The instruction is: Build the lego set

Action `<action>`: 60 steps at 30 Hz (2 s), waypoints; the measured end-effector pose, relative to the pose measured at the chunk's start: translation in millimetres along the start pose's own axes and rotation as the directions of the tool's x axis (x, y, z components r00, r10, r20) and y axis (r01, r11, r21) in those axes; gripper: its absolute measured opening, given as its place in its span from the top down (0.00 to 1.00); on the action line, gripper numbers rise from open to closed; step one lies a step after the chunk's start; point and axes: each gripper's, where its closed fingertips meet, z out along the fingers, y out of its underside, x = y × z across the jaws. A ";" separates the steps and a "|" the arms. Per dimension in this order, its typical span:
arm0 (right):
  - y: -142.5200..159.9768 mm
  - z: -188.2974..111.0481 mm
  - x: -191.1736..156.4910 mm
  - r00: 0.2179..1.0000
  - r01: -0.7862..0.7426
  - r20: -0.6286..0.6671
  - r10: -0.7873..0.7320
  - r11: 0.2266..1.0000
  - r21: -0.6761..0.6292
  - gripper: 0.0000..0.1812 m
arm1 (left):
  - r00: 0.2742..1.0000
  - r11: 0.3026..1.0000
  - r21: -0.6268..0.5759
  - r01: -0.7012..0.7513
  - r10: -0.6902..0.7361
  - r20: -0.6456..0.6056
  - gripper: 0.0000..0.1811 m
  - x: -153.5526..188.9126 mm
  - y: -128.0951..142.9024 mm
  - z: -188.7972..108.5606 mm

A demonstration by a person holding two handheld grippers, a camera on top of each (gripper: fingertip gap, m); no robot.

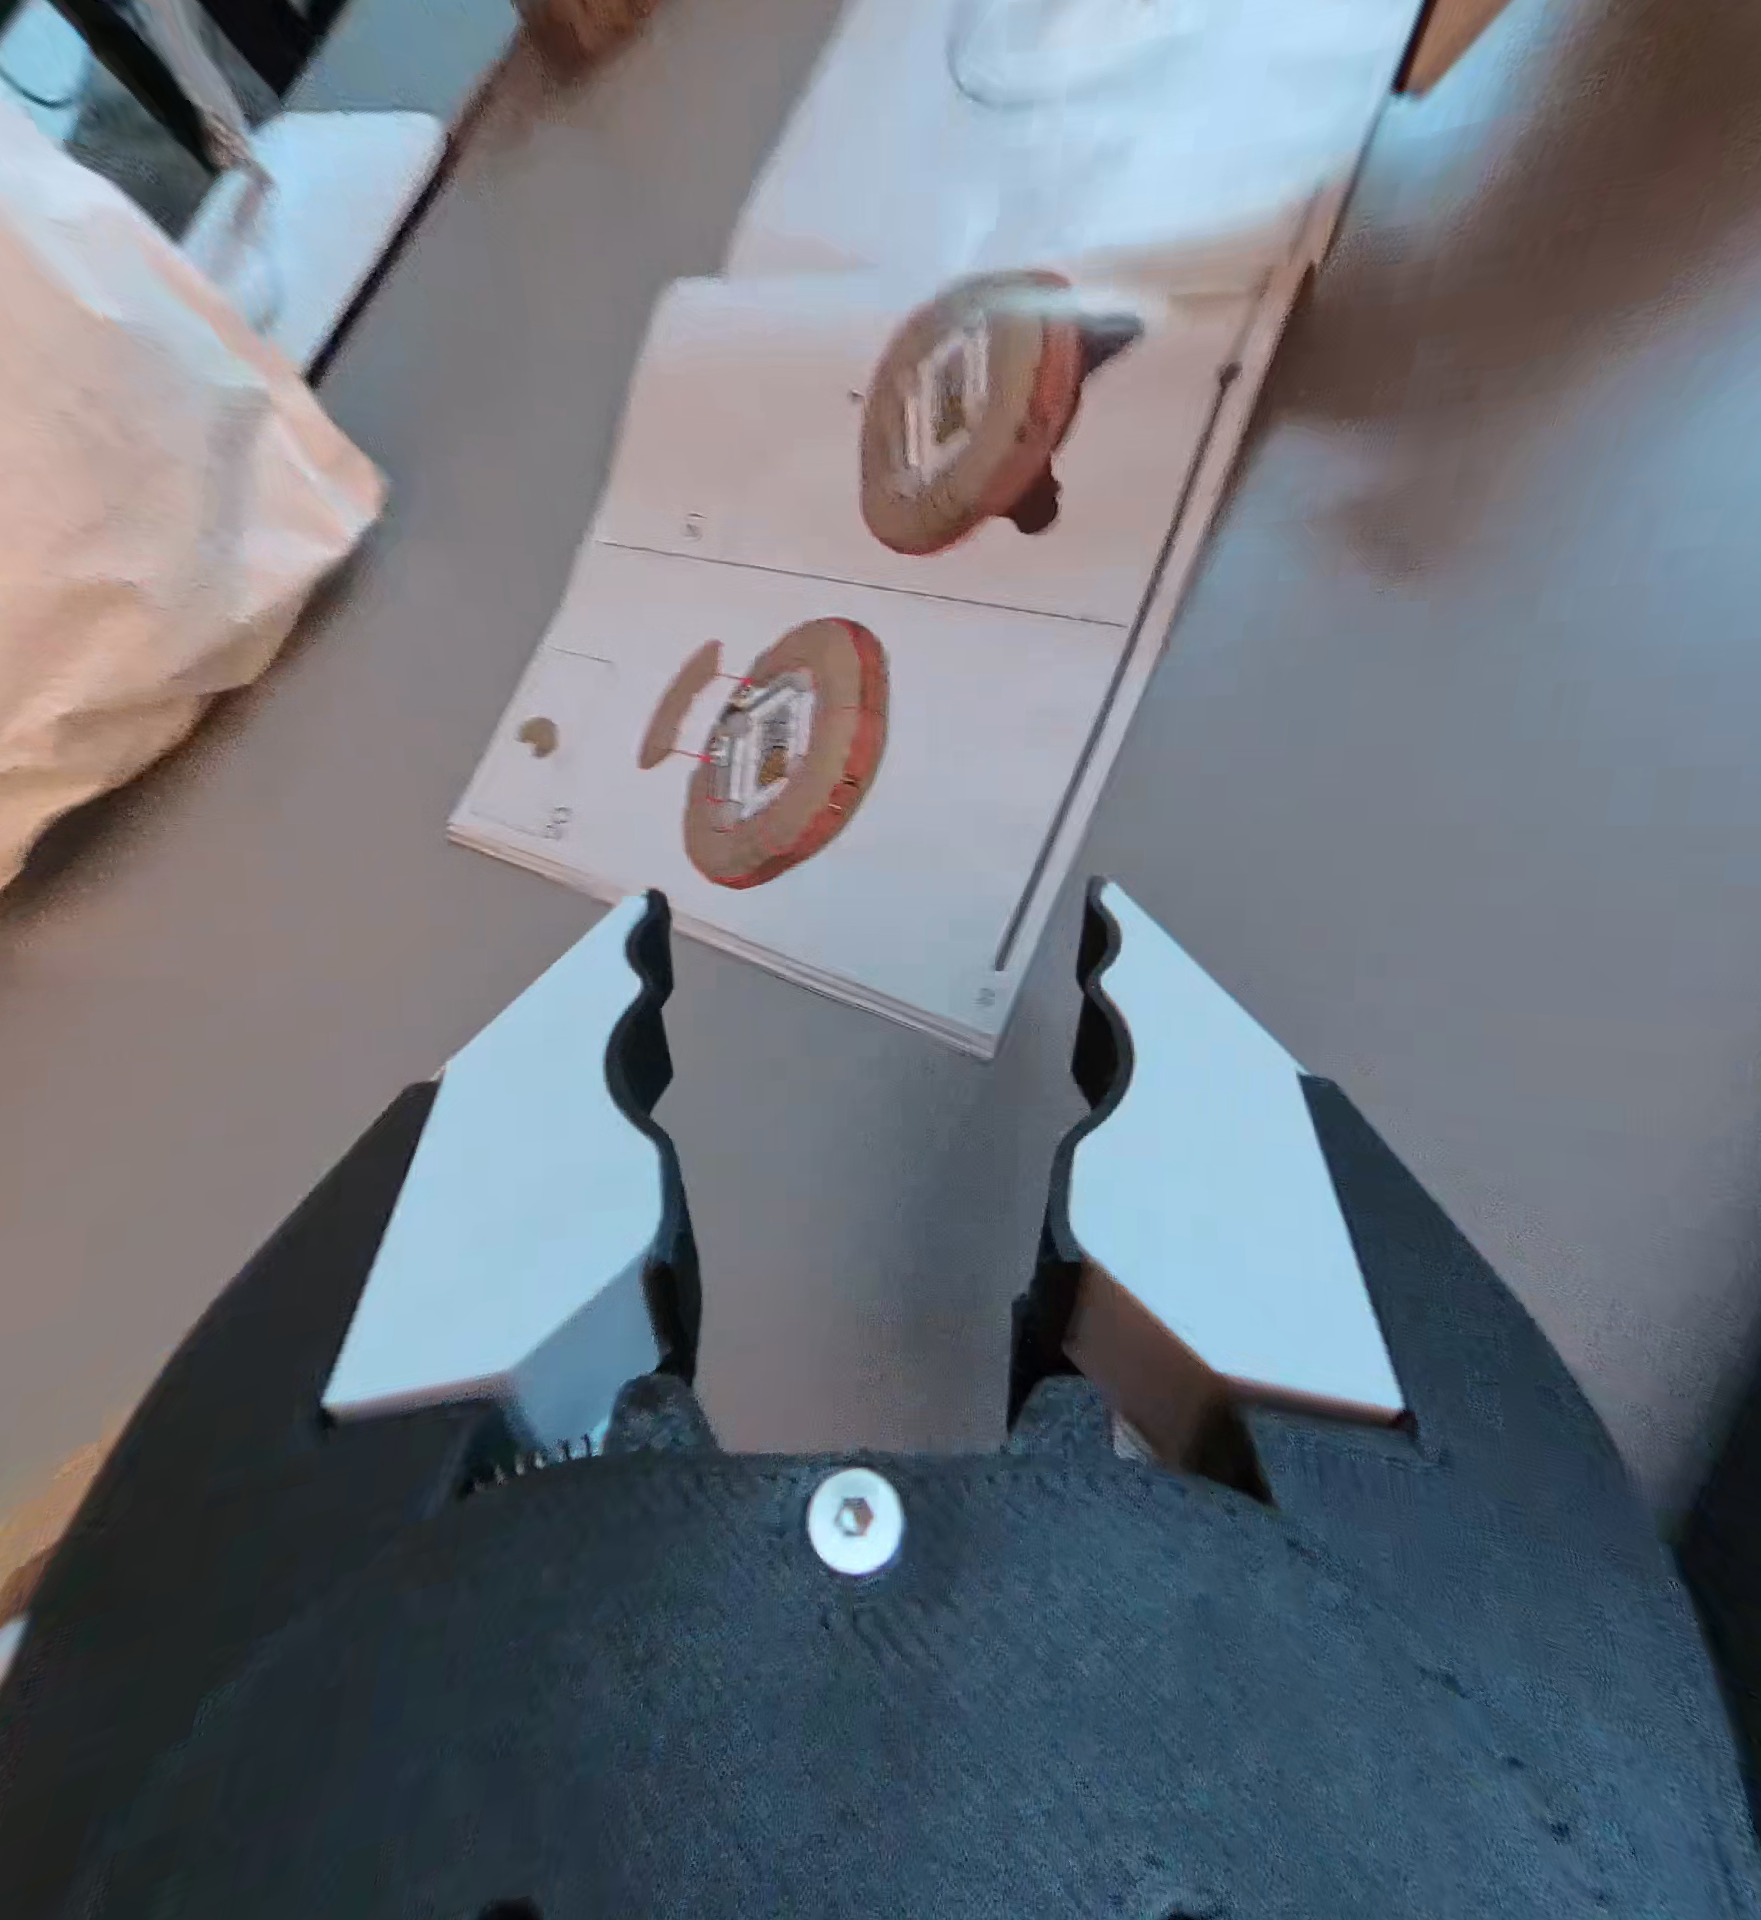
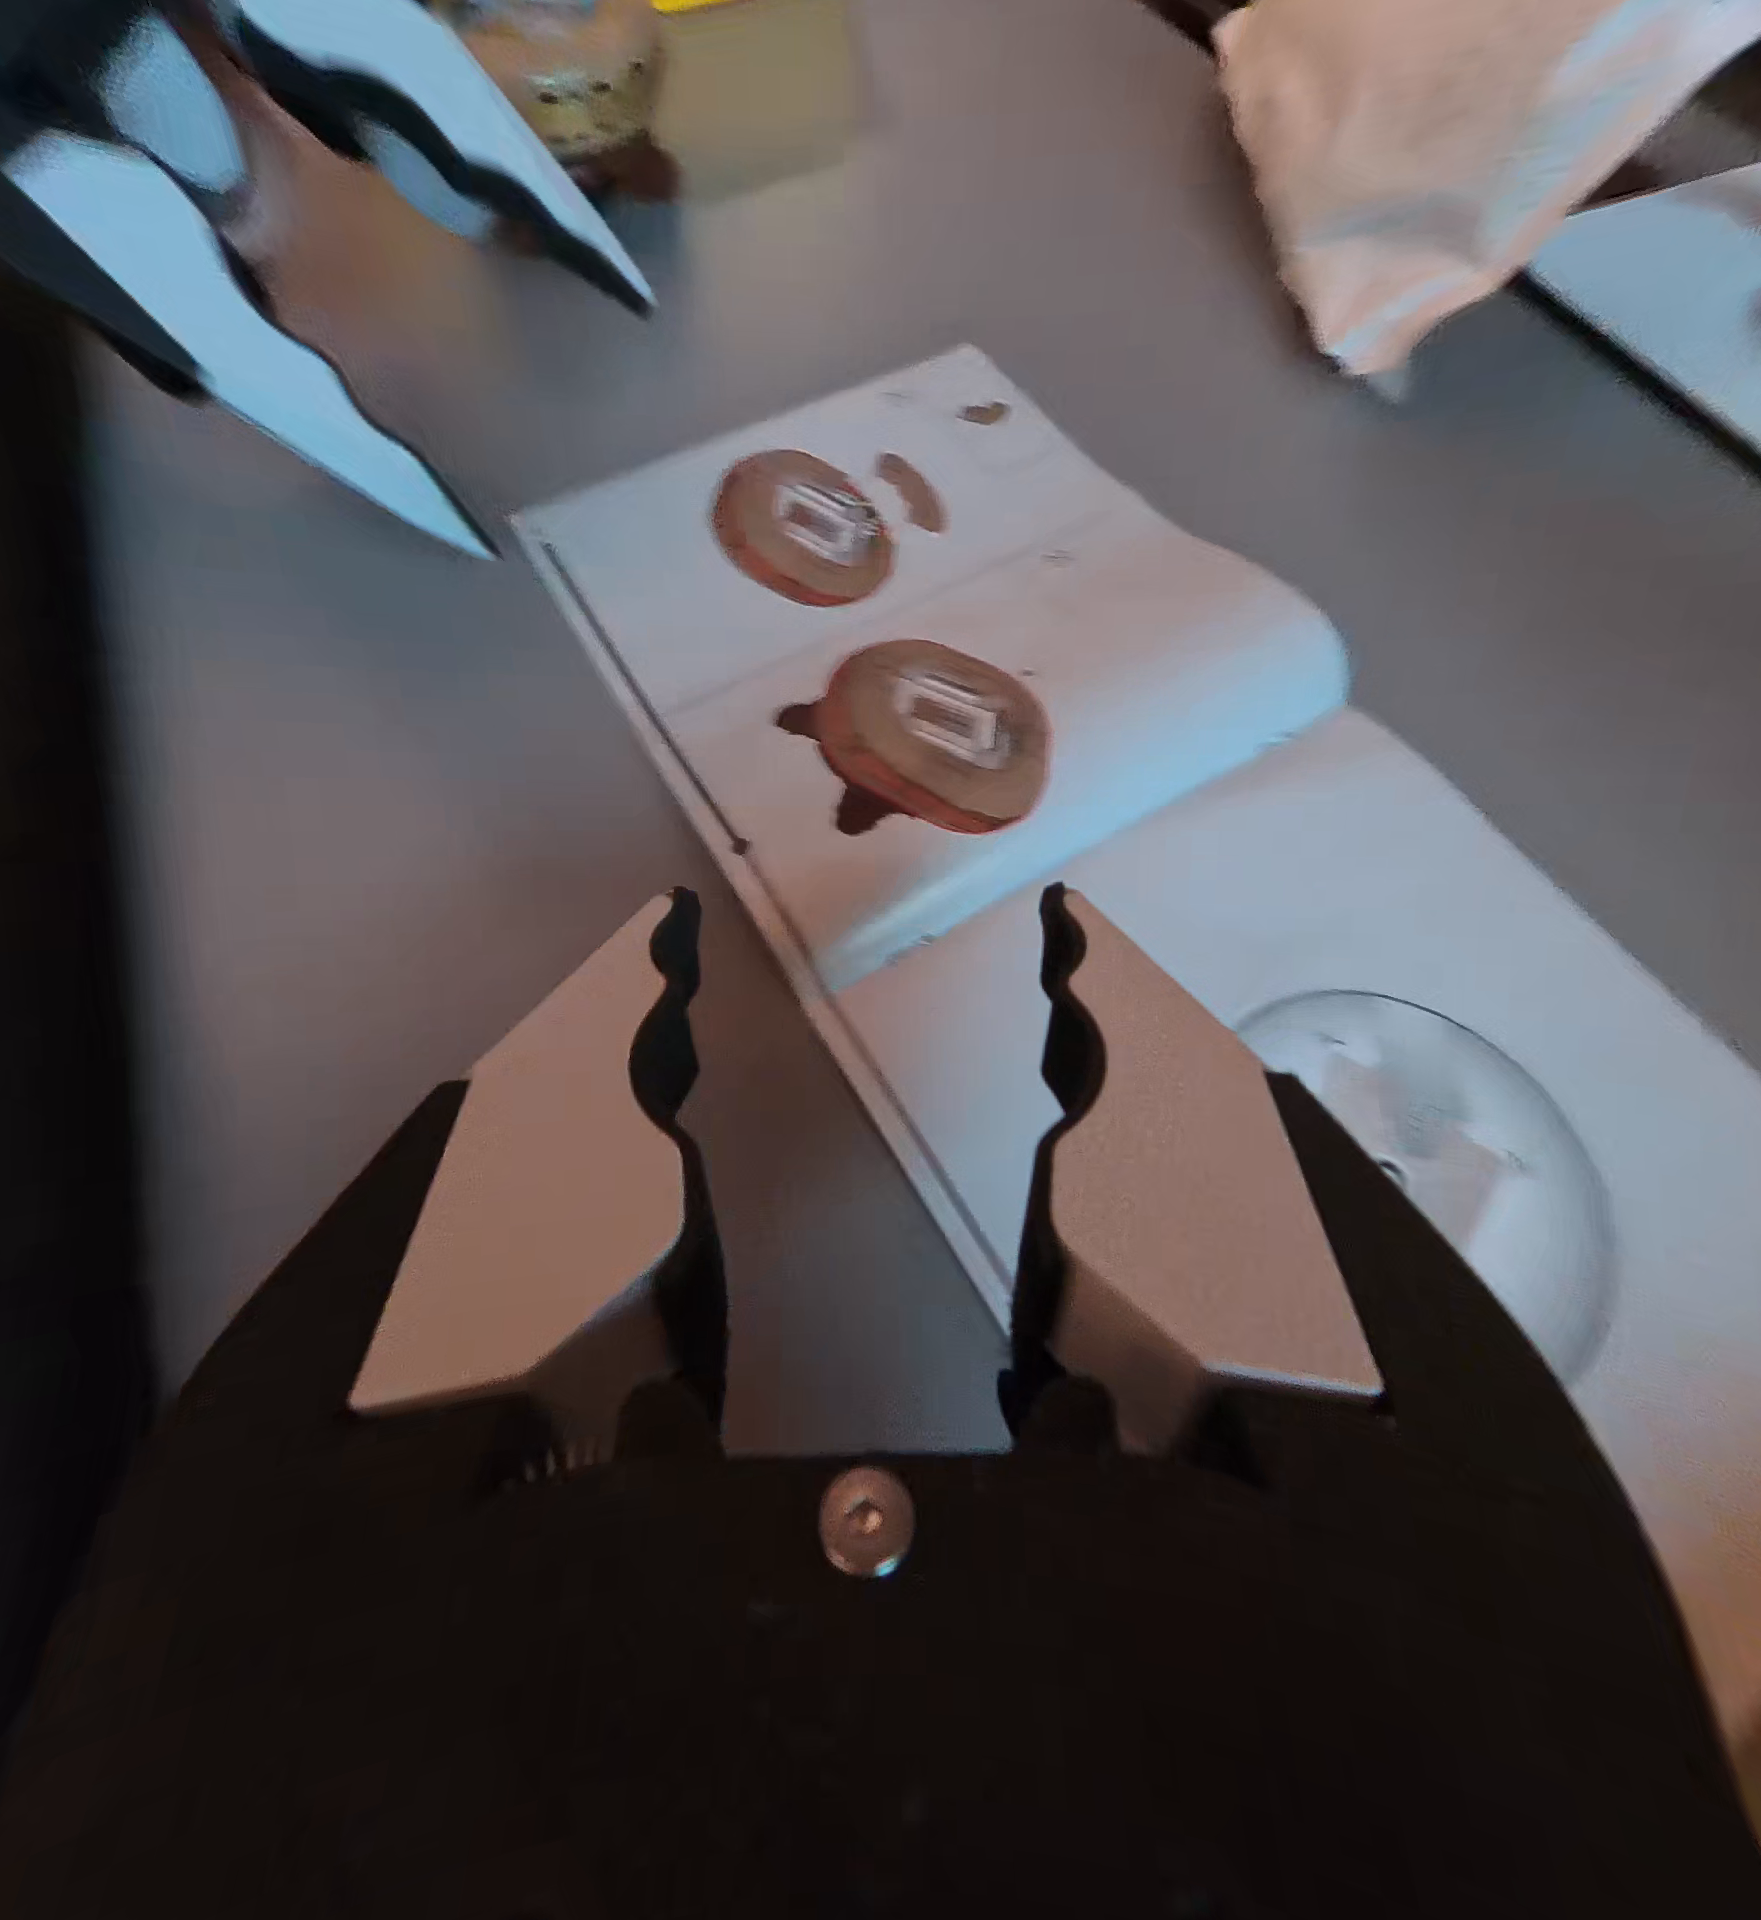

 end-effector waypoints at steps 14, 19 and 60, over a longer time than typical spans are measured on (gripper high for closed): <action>11.9 56.6 -13.9 0.997 0.063 -0.031 -0.070 0.982 -0.178 0.71 | 0.972 0.993 0.019 0.116 -0.117 0.203 0.65 -36.8 28.5 -27.6; 0.8 73.5 -25.1 0.997 0.072 -0.023 -0.076 0.986 -0.151 0.71 | 0.849 0.953 0.127 0.273 -0.301 0.433 0.49 -120.1 58.1 -95.3; -4.2 80.4 -39.5 0.990 0.139 0.022 -0.137 0.984 -0.115 0.71 | 0.713 0.809 -0.109 0.577 -0.434 0.551 0.25 -217.7 137.3 -19.4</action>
